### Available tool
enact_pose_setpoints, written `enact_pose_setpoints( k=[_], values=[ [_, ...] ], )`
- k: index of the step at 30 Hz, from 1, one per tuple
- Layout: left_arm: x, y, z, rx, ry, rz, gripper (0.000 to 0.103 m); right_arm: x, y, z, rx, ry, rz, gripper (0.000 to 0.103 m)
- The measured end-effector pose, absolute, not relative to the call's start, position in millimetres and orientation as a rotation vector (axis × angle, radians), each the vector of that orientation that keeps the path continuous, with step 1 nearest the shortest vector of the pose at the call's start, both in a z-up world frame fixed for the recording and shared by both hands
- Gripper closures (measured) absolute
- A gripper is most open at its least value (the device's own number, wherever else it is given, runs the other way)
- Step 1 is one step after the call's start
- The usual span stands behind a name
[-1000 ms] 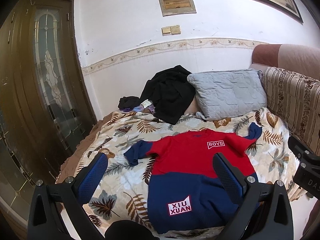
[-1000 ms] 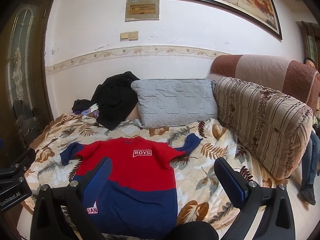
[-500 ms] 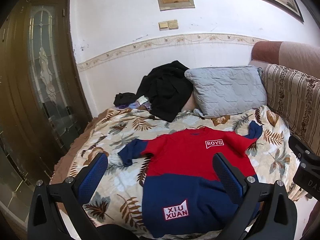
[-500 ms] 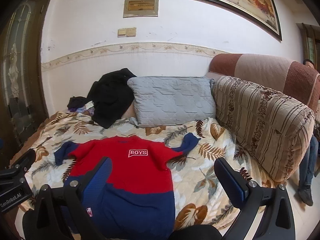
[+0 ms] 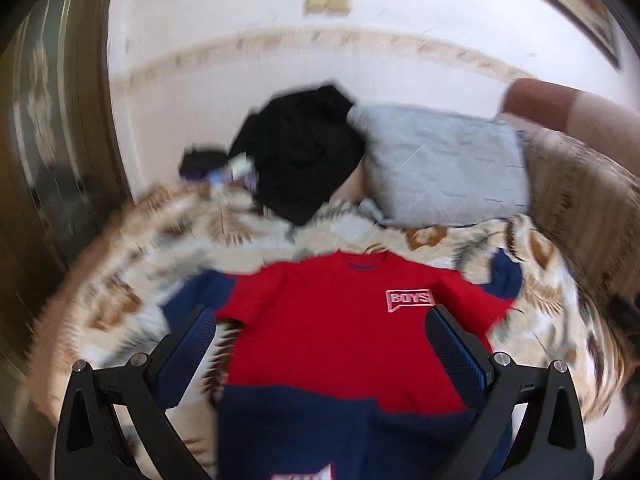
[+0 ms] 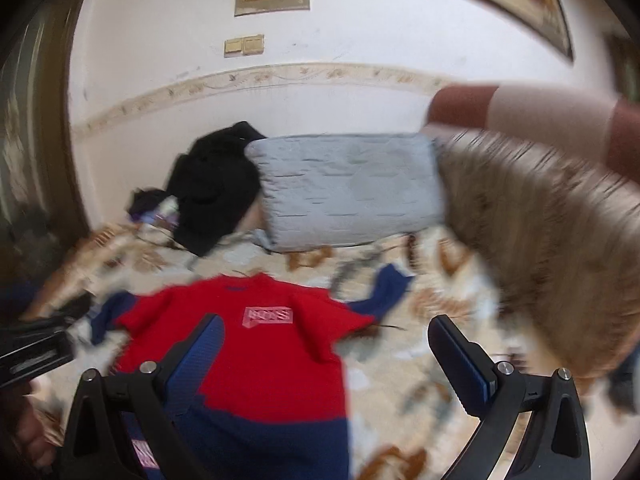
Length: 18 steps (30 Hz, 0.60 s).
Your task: Fold small clothes
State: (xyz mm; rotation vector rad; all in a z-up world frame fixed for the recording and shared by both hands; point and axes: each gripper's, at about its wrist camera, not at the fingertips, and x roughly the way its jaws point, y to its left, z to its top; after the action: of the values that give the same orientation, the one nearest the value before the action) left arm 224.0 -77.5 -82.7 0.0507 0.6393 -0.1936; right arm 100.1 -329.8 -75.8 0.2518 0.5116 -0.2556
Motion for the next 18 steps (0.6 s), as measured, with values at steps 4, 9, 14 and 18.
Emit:
enact_pose_setpoints(
  k=[4,9,14,18],
  values=[
    [299,-68,-142,0.054,0.728,-0.086,0.0,158,-423,-131,0.517,0.568,-0.208,0.0],
    [332,-57,-180,0.055,0.733,-0.019,0.0,234,-515,-224,0.88,0.659,-0.189,0.024],
    [350,-62,-183,0.082,0.707,0.003,0.0,282,-554,-281,1.033,0.685,-0.304,0.034],
    [361,-55,-183,0.093,0.693,0.03,0.0,307,-564,-307,1.077,0.71,-0.309,0.069]
  ],
)
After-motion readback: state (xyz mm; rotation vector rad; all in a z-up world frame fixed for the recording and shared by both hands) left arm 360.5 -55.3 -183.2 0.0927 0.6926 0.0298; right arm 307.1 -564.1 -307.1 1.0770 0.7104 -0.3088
